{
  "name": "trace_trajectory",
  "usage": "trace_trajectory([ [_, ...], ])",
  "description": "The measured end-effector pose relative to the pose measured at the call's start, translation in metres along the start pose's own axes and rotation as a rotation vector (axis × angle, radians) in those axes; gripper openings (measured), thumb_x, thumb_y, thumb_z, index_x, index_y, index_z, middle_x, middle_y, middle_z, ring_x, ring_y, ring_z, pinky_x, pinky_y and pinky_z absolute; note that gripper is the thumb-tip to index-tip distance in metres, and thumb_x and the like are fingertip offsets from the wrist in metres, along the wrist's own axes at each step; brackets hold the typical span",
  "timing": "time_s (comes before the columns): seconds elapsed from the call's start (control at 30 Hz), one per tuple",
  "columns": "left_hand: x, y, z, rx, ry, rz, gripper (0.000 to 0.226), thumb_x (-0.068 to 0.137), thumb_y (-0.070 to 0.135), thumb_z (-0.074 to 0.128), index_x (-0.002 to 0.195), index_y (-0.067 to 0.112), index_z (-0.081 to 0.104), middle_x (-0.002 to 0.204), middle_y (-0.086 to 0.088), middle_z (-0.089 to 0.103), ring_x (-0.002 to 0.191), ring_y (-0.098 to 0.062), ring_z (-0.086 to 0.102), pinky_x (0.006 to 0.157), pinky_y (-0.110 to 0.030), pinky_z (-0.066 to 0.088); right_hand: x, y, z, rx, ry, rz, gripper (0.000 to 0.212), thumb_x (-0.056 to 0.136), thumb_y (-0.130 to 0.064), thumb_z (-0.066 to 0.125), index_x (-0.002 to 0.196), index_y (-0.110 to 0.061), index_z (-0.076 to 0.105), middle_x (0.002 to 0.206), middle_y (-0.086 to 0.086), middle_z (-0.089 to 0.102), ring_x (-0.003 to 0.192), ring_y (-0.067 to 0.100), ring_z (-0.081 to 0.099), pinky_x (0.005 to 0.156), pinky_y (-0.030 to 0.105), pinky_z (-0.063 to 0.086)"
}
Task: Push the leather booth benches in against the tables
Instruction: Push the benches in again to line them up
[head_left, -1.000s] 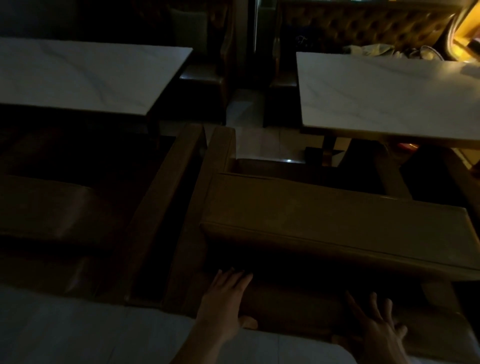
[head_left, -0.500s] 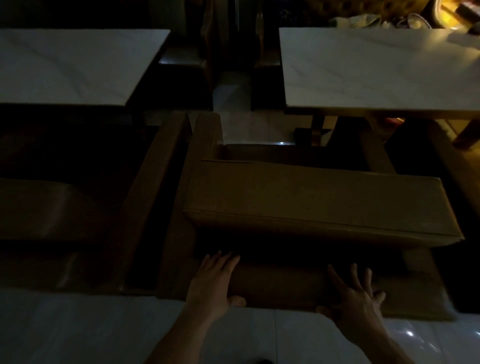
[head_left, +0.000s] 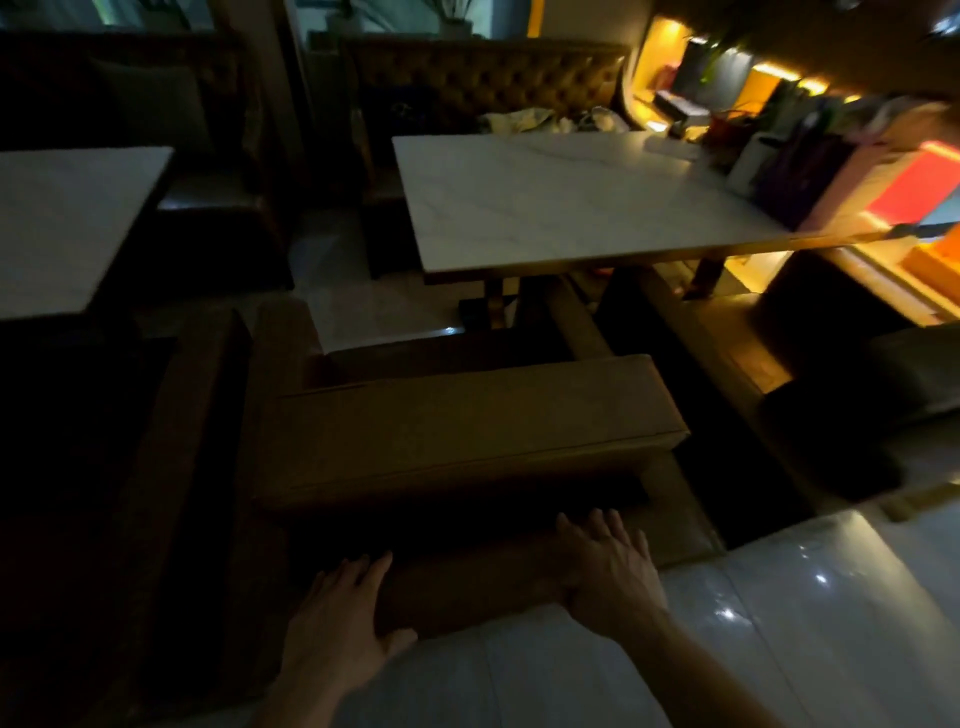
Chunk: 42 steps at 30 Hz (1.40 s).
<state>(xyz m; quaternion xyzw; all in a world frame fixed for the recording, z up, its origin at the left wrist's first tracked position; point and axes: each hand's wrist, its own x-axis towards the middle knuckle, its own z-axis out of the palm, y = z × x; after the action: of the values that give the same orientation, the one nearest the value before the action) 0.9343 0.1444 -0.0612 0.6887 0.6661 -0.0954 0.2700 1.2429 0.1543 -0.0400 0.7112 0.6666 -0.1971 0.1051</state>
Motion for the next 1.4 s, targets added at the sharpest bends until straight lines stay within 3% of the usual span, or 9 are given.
trace_trajectory([
  [0.33,-0.039,0.048,-0.054,-0.046,-0.043,0.184,0.097,0.075,0.085,0.043,0.152,0.042,0.004,0.163,0.008,0.012,0.147,-0.023,0.017,0.118,-0.046,0.023,-0.104,0.000,-0.047,0.058,0.113,0.097,0.093,0.083,-0.074,0.052,0.157,-0.036,0.010,0.165,0.009,0.017,0.153,0.031,0.009,0.121,0.056,0.016],
  [0.63,-0.059,0.135,-0.081,0.000,0.089,0.337,0.097,0.075,0.084,0.045,0.153,0.041,0.006,0.163,0.009,0.012,0.148,-0.017,0.011,0.120,-0.042,0.016,-0.147,0.045,-0.082,0.136,0.169,0.095,0.090,0.085,-0.070,0.053,0.156,-0.040,0.007,0.167,0.009,0.010,0.153,0.032,0.006,0.123,0.051,0.013],
  [0.87,-0.063,0.242,-0.066,0.026,0.121,0.393,0.101,0.070,0.088,0.043,0.152,0.042,0.006,0.163,0.008,0.012,0.149,-0.017,0.010,0.120,-0.043,0.014,-0.161,0.152,-0.099,0.145,0.221,0.112,0.092,0.088,-0.056,0.062,0.156,-0.042,0.002,0.167,0.012,0.005,0.153,0.034,0.004,0.123,0.052,0.010],
  [1.1,-0.078,0.372,-0.037,0.022,0.149,0.399,0.101,0.070,0.088,0.044,0.152,0.042,0.007,0.162,0.008,0.014,0.148,-0.017,0.011,0.120,-0.044,0.013,-0.184,0.292,-0.122,0.165,0.281,0.095,0.096,0.079,-0.082,0.045,0.156,-0.041,0.004,0.167,0.012,0.006,0.153,0.032,0.004,0.122,0.053,0.009],
  [1.4,-0.069,0.518,-0.004,0.019,0.167,0.431,0.098,0.074,0.081,0.052,0.152,0.041,0.008,0.163,0.006,0.013,0.148,-0.020,0.012,0.119,-0.045,0.018,-0.180,0.438,-0.141,0.167,0.325,0.117,0.094,0.081,-0.075,0.052,0.157,-0.039,0.008,0.167,0.008,0.009,0.153,0.029,0.007,0.121,0.049,0.013],
])
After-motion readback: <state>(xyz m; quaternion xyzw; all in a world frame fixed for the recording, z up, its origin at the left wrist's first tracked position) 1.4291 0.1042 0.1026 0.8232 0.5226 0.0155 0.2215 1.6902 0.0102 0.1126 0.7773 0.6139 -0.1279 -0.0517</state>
